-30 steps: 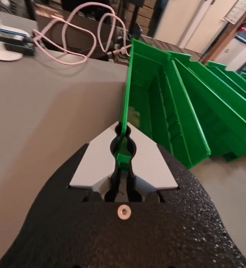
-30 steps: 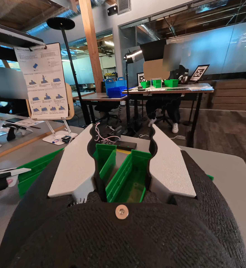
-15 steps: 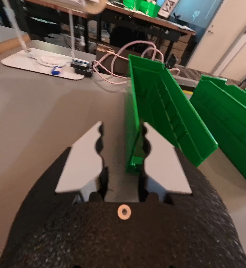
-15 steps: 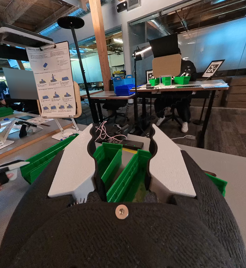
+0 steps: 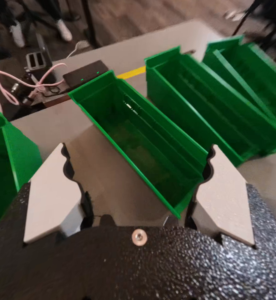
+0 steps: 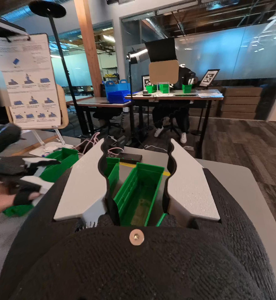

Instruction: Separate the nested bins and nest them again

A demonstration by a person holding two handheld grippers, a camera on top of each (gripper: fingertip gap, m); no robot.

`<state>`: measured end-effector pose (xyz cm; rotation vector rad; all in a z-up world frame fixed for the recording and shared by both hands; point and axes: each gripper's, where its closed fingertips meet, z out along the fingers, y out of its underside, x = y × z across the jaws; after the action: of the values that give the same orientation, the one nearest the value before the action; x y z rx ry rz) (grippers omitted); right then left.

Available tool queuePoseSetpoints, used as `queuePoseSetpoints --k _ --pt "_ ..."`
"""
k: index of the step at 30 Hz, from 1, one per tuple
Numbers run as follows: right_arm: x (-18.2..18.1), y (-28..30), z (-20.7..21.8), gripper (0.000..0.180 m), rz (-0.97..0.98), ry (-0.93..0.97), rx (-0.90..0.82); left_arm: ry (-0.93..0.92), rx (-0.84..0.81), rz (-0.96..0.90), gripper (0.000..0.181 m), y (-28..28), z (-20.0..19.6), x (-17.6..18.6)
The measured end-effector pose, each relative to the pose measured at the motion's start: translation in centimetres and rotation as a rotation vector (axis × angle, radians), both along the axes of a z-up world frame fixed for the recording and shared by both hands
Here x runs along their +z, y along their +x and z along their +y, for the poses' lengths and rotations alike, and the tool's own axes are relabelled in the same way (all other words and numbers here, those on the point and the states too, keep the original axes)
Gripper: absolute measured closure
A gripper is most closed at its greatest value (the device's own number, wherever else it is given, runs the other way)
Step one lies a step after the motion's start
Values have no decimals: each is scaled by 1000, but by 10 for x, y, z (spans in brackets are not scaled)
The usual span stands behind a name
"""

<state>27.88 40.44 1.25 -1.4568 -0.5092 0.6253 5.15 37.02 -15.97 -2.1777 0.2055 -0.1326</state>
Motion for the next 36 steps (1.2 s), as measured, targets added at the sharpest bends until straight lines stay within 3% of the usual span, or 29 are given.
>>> queuePoseSetpoints --k 3,6,8,14,21,24,29,33,36 --pt "-5 0 5 106 -27 -9 -18 -160 42 52 21 12 34 -19" --pt "-7 -7 4 106 -30 -23 14 -306 32 -122 22 29 65 -43" --pt "-11 -9 5 106 -46 -31 20 -386 68 -133 23 23 76 -65" --pt "-12 -13 6 106 -37 -43 46 -512 143 43 23 7 65 -86" --pt "-15 -16 7 106 -40 -56 65 -495 206 99 21 -9 59 -77" --pt "-16 -17 6 106 -46 -57 70 -532 166 60 21 -7 53 -85" --pt "-14 -17 5 106 -22 -57 89 -438 78 195 22 -28 50 -73" --pt "-15 -18 6 106 -12 -69 108 -453 59 114 24 -39 37 -77" --pt "-14 -19 5 106 -7 -69 116 -417 179 0 22 -51 31 -74"
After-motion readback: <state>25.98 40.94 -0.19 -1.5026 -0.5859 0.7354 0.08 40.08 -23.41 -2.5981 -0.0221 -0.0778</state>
